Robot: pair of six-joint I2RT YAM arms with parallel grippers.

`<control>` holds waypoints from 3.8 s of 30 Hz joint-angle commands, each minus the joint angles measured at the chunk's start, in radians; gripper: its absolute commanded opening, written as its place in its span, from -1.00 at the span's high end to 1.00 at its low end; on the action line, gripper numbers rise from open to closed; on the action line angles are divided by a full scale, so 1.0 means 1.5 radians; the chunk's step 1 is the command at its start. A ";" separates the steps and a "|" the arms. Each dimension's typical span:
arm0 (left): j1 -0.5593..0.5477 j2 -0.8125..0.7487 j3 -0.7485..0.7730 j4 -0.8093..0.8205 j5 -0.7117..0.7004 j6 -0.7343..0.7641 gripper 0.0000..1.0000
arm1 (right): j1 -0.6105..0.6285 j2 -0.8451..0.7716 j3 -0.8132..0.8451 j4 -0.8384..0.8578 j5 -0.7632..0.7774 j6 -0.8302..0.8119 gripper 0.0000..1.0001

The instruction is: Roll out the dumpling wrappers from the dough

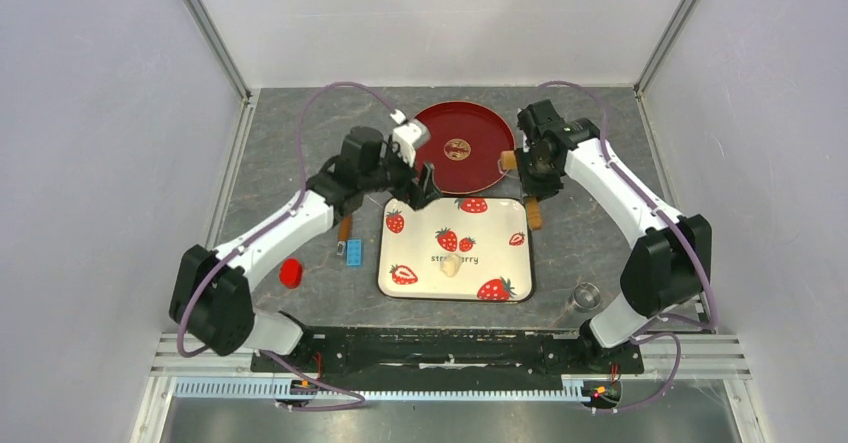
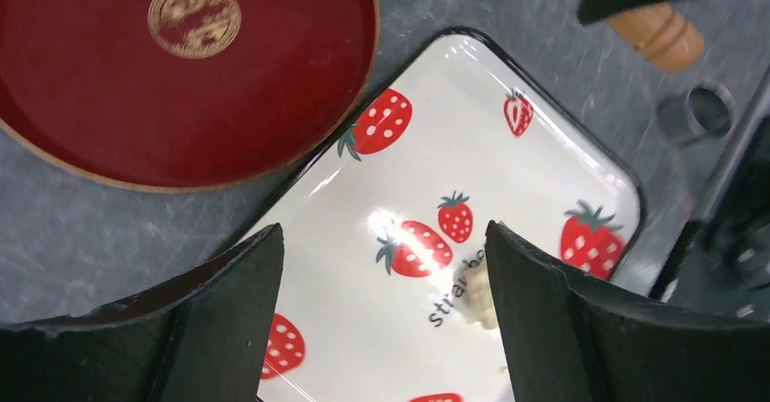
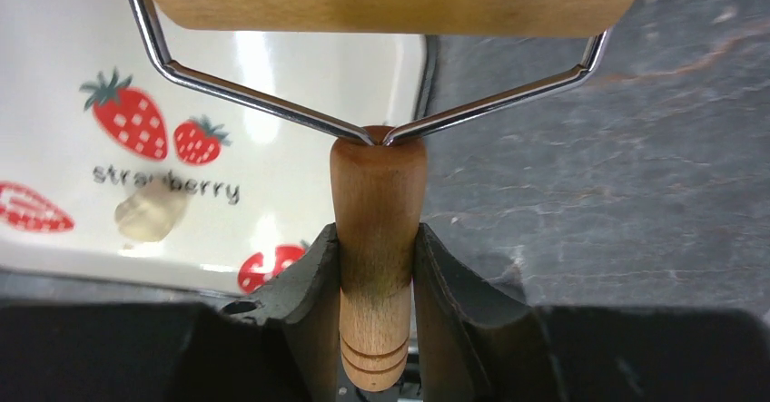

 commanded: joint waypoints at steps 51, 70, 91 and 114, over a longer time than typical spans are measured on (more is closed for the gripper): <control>-0.316 0.105 -0.108 0.224 -0.252 0.785 0.28 | 0.115 -0.070 -0.070 -0.024 -0.376 -0.031 1.00; -0.319 0.058 -0.113 0.221 -0.354 0.583 0.96 | 0.108 -0.040 -0.013 0.021 -0.310 0.014 0.48; -0.317 -0.035 -0.226 0.424 -0.637 0.490 0.96 | 0.009 -0.122 -0.057 0.234 -0.344 0.180 -0.96; -0.317 -0.032 -0.236 0.557 -0.711 0.591 0.96 | -0.043 -0.128 -0.144 0.485 -0.523 0.346 -0.96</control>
